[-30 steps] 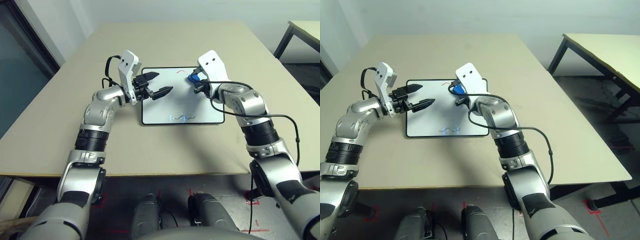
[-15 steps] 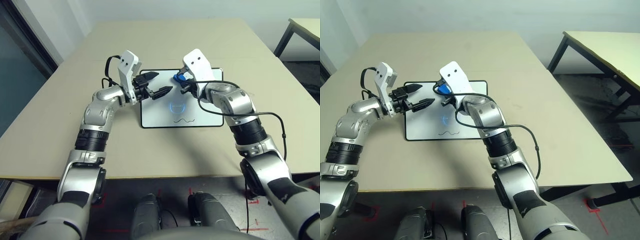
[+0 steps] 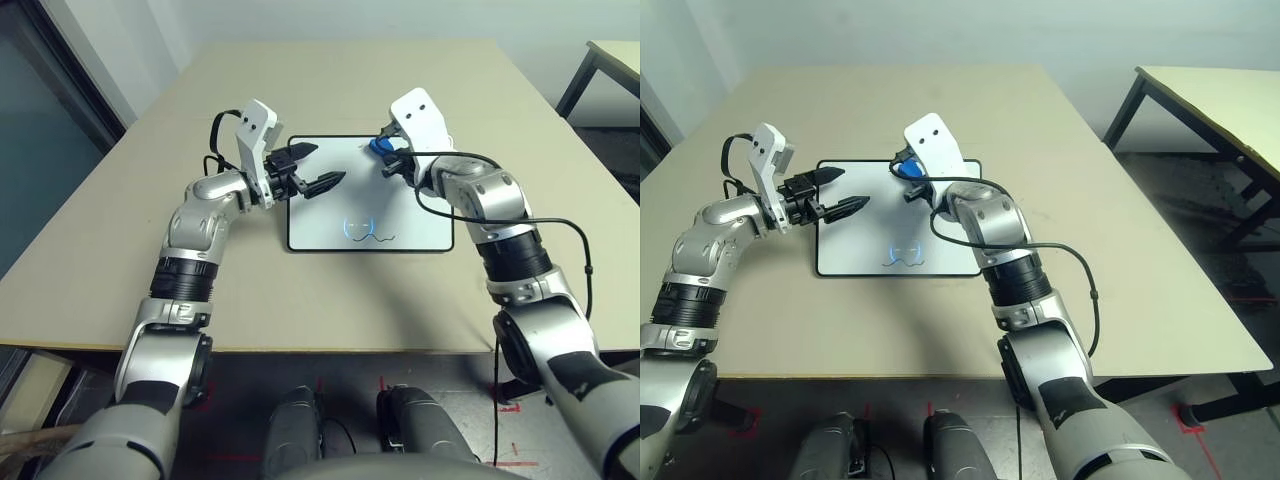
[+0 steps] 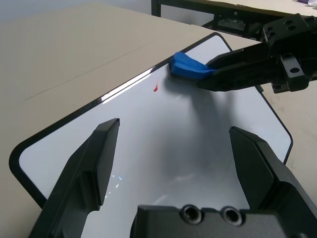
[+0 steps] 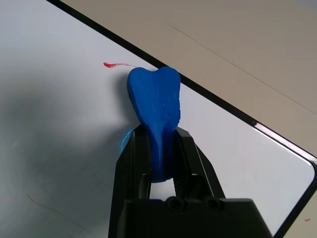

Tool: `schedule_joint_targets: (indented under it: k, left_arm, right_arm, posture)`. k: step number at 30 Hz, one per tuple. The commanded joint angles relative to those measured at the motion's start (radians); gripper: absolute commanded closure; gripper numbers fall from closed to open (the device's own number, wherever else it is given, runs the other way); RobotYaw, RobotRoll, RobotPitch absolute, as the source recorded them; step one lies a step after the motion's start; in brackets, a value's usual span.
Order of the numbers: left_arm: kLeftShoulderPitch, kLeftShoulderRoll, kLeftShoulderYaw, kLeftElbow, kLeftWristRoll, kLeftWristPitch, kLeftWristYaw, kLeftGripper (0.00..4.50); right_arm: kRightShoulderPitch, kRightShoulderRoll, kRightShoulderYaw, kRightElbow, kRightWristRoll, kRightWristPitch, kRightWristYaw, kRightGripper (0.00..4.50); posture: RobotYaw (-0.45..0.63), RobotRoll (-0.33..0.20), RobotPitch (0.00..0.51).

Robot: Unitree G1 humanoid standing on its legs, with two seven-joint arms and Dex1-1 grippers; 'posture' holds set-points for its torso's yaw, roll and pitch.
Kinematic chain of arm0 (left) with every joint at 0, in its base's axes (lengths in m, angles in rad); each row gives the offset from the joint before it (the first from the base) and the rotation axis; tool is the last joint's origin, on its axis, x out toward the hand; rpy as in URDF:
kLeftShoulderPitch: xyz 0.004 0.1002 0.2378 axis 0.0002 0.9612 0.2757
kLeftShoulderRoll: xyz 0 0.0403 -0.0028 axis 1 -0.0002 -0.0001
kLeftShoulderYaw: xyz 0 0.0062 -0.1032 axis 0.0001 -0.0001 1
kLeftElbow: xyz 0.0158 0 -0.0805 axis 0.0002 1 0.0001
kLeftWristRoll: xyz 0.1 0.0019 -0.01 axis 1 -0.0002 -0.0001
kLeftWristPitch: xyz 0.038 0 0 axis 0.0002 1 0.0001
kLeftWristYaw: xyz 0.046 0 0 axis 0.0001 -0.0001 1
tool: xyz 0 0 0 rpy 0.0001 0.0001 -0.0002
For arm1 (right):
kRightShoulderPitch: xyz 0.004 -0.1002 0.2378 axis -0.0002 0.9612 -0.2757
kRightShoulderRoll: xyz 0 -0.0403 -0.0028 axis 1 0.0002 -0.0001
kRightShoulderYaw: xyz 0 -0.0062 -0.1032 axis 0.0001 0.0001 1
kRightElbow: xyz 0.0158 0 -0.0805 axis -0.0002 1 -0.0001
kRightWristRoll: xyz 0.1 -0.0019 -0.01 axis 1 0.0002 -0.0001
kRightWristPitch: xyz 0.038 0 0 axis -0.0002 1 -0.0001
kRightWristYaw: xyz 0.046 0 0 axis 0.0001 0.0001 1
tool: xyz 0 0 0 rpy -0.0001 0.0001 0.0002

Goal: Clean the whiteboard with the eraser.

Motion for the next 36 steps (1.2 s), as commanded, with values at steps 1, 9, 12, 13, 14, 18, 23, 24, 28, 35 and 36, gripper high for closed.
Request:
schedule_joint_targets:
  k: [1, 9, 12, 13, 14, 18, 23, 24, 28, 35, 36]
  left_arm:
    - [-0.010, 0.002, -0.006, 0.017, -0.002, -0.006, -0.006, 0.00]
    - [-0.001, 0.003, -0.005, 0.005, -0.004, 0.001, -0.003, 0.00]
    - [0.008, 0.005, -0.003, -0.008, -0.006, 0.007, -0.001, 0.00]
    - [0.013, 0.006, -0.002, -0.014, -0.007, 0.009, 0.000, 0.00]
    - [0.017, 0.006, -0.002, -0.020, -0.008, 0.012, 0.001, 0.00]
    - [0.034, 0.010, 0.005, -0.042, -0.011, 0.022, 0.010, 0.00]
    - [0.056, 0.017, 0.010, -0.068, -0.017, 0.033, 0.017, 0.00]
    - [0.059, 0.018, 0.009, -0.070, -0.019, 0.035, 0.018, 0.00]
    - [0.059, 0.026, 0.009, -0.069, -0.023, 0.036, 0.020, 0.00]
    - [0.047, 0.032, 0.005, -0.050, -0.024, 0.030, 0.016, 0.00]
    - [0.045, 0.031, 0.004, -0.047, -0.024, 0.029, 0.015, 0.00]
  right_arm:
    - [0.026, -0.012, -0.007, -0.002, -0.010, 0.034, -0.014, 3.93]
    - [0.009, 0.059, 0.024, 0.006, -0.005, 0.026, -0.021, 3.93]
    - [-0.008, 0.086, 0.036, 0.028, -0.008, 0.010, -0.017, 3.93]
    - [-0.013, 0.094, 0.040, 0.035, -0.009, 0.005, -0.016, 3.93]
    - [-0.017, 0.100, 0.044, 0.043, -0.010, -0.001, -0.015, 3.93]
    - [-0.028, 0.121, 0.056, 0.070, -0.014, -0.019, -0.010, 3.93]
    - [-0.047, 0.139, 0.062, 0.103, -0.018, -0.041, -0.004, 3.93]
    - [-0.050, 0.141, 0.062, 0.109, -0.018, -0.045, -0.003, 3.93]
    - [-0.062, 0.155, 0.063, 0.134, -0.022, -0.061, -0.004, 3.93]
    - [-0.054, 0.149, 0.054, 0.142, -0.027, -0.066, -0.013, 3.93]
    - [-0.050, 0.143, 0.050, 0.141, -0.028, -0.066, -0.016, 3.93]
  posture:
    - [-0.08, 0.000, 0.043]
    - [-0.06, 0.000, 0.050]
    - [-0.05, 0.000, 0.052]
    - [-0.05, 0.000, 0.052]
    - [-0.04, 0.000, 0.054]
    - [-0.03, 0.000, 0.056]
    - [-0.02, 0.000, 0.059]
    - [-0.02, 0.000, 0.060]
    - [-0.02, 0.000, 0.060]
    - [-0.03, 0.000, 0.059]
    - [-0.04, 0.000, 0.059]
